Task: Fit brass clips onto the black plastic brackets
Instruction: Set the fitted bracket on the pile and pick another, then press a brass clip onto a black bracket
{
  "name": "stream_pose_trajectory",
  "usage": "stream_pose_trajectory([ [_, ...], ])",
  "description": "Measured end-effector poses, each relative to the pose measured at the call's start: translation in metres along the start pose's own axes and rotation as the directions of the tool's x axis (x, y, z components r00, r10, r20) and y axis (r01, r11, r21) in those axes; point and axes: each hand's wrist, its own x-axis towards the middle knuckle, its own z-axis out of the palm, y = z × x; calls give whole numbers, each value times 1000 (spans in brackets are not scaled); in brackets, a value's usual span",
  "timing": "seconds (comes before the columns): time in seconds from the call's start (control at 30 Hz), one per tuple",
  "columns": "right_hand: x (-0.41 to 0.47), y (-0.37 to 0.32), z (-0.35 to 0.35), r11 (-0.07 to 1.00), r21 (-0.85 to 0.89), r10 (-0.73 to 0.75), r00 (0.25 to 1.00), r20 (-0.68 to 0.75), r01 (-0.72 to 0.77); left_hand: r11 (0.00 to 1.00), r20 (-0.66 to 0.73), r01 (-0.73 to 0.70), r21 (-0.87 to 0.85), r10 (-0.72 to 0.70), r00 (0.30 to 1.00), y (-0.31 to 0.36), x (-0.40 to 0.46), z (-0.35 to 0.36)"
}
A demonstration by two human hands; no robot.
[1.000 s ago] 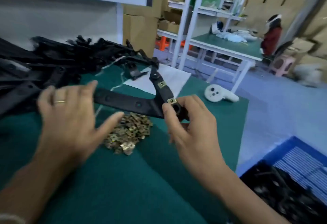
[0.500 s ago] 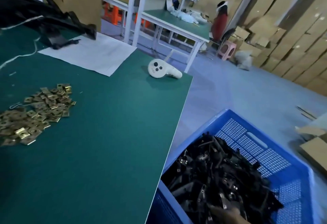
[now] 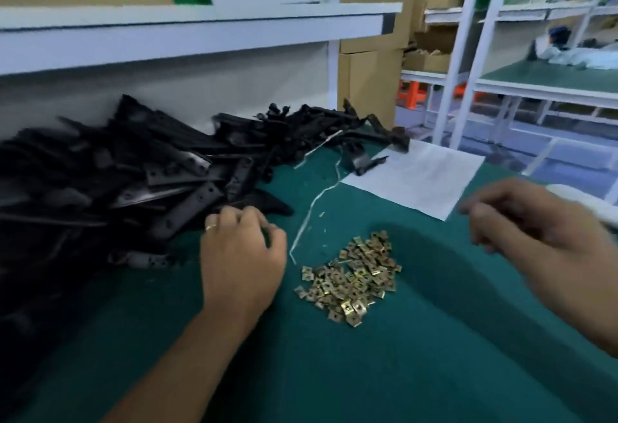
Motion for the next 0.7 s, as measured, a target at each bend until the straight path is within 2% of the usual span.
stream_pose_trajectory([
  [0.03,16,-14,21,999,-22,31,999,36,-30,1000,10,7,-3,-7,1000,-2,0,1],
  [0.1,42,-23,69,999,-43,-21,978,207,31,1000,22,7,5,-7,1000,-2,1,-1],
  [0.17,56,-21,102,998,51,-55,955,290,42,997,14,-40,71,39,999,-7,5,0],
  [0.27,49,-13,124,986,56,-163,885,436,154,985,107,-92,148,77,991,-19,14,2],
  [0.33,46,-2,128,976,71,-213,846,488,204,986,192,-59,159,28,981,-27,22,4],
  [0.4,46,6,127,978,115,-209,839,502,174,986,233,-11,168,-29,972,-29,25,7],
  [0.5,46,11,130,977,155,-203,875,440,149,974,190,34,223,-78,979,-26,25,4],
  [0.6,47,11,132,976,174,-198,884,425,135,928,73,-62,367,38,997,-20,20,-3],
  [0.67,46,10,130,970,194,-222,865,449,148,951,-59,-150,268,172,983,-16,16,-4],
  [0.7,46,9,129,965,204,-243,849,469,164,978,-147,-168,126,186,972,-14,14,-5],
])
